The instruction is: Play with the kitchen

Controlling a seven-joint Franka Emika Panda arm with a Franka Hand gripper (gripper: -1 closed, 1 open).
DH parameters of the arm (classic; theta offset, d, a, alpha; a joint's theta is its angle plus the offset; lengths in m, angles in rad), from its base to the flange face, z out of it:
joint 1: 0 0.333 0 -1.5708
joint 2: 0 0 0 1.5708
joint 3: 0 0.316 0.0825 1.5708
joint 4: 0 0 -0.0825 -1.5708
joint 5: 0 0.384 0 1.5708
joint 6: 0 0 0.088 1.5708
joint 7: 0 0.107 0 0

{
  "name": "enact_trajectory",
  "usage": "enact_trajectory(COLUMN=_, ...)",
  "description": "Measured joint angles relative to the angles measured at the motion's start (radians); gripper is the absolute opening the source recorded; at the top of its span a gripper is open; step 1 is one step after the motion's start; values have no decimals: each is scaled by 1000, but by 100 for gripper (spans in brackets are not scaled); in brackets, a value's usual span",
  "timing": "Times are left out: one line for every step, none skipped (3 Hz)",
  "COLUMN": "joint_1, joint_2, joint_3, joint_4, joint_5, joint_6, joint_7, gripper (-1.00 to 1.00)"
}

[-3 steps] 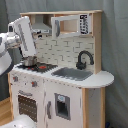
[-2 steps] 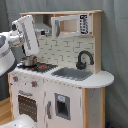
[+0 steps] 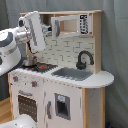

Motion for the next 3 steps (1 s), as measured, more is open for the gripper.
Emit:
enact_trajectory(joint_1=-1, joint_2=25, joint_3=-19, joint_4=-51, joint_5=0, joint_6=91, joint_7=0, gripper=-100)
enact_trajectory(joint_1=-10, joint_2=74, joint_3=-19, joint_4=-70, joint_5=0, joint_6=185, joint_7=-4, gripper=-100)
enact_trajectory(joint_1=-40, joint_2=126, joint_3=-18, joint_4=-65, joint_5=0, joint_6=269, joint_7=-24, gripper=-100)
